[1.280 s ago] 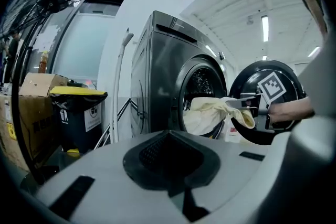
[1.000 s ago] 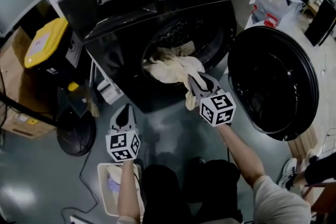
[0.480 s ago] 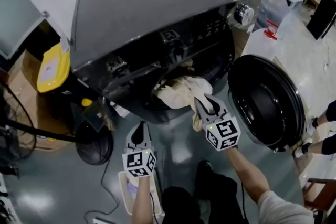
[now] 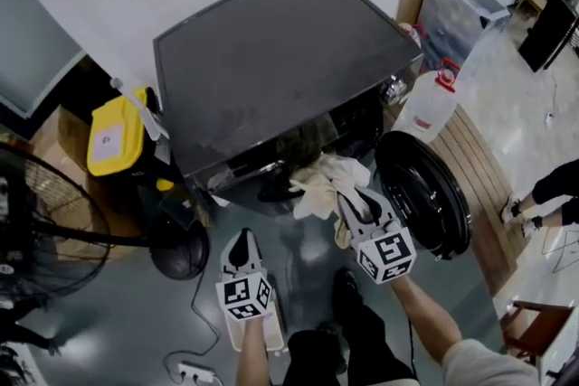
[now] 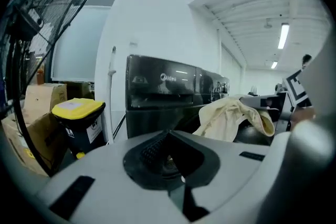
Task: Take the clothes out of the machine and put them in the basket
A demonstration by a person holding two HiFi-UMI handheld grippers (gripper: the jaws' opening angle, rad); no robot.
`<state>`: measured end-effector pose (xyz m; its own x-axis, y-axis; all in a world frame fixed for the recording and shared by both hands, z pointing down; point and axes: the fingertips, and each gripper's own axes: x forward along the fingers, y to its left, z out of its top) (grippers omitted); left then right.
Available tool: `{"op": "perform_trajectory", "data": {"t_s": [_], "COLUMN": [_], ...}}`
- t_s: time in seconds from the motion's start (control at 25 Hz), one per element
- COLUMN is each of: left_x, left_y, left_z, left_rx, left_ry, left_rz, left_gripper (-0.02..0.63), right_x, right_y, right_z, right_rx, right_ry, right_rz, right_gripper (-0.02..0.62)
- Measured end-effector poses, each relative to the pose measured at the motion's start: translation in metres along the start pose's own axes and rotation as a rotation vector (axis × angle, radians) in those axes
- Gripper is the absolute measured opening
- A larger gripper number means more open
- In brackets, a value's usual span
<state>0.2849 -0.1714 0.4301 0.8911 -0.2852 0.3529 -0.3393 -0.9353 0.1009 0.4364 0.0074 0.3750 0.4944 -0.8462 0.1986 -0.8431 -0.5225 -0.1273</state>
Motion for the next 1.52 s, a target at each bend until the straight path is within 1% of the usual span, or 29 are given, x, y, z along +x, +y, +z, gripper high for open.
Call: {"op": "perform_trajectory", "data": {"t_s": [0.2, 0.32, 0.48, 0.64, 0.76, 0.92, 1.08, 1.32, 1.44, 1.52], "left_x": [-0.043, -0.071, -0.104, -0.136, -0.165, -0.216, -0.276, -0.38, -0.437, -0.472], "left_y": [0.004, 0.01, 0.03, 0.051, 0.072, 0.103, 0.136, 0.177, 0.192, 0.199], "left_z": [0.074, 0.107, 0.134, 0.145, 0.144, 0.134, 0.119, 0.076, 0.047, 0.029], "left_rx": [-0.013, -0.039, -0.077, -0.102, -0.122, -0.161, -0.207, -0.276, -0.315, -0.336], "left_ry": [-0.002, -0.008, -0.023, -0.031, -0.038, -0.049, -0.06, -0.075, -0.075, -0.076], "left_rz": [0.027, 0.074, 0.159, 0.236, 0.297, 0.418, 0.538, 0.703, 0.782, 0.821], "left_gripper": [0.02, 0.02, 0.02, 0.019, 0.019, 0.02, 0.019, 0.02, 0.02, 0.02], "right_x": [-0.026, -0.043, -0.053, -0.053, -0.048, -0.04, -0.038, -0.045, -0.065, -0.08], "right_y": [0.018, 0.035, 0.069, 0.109, 0.144, 0.196, 0.262, 0.372, 0.43, 0.464], "right_z": [0.076, 0.115, 0.15, 0.165, 0.174, 0.177, 0.175, 0.159, 0.144, 0.133], "right_rx": [-0.005, -0.041, -0.072, -0.091, -0.11, -0.14, -0.175, -0.232, -0.255, -0.262], "right_ry": [0.033, 0.058, 0.078, 0.098, 0.104, 0.121, 0.128, 0.131, 0.138, 0.148], "right_rz": [0.004, 0.047, 0.129, 0.218, 0.294, 0.423, 0.557, 0.736, 0.828, 0.872], "right_gripper": [0.1, 0.1, 0.1, 0.1, 0.101, 0.101, 0.101, 0.101, 0.101, 0.101]}}
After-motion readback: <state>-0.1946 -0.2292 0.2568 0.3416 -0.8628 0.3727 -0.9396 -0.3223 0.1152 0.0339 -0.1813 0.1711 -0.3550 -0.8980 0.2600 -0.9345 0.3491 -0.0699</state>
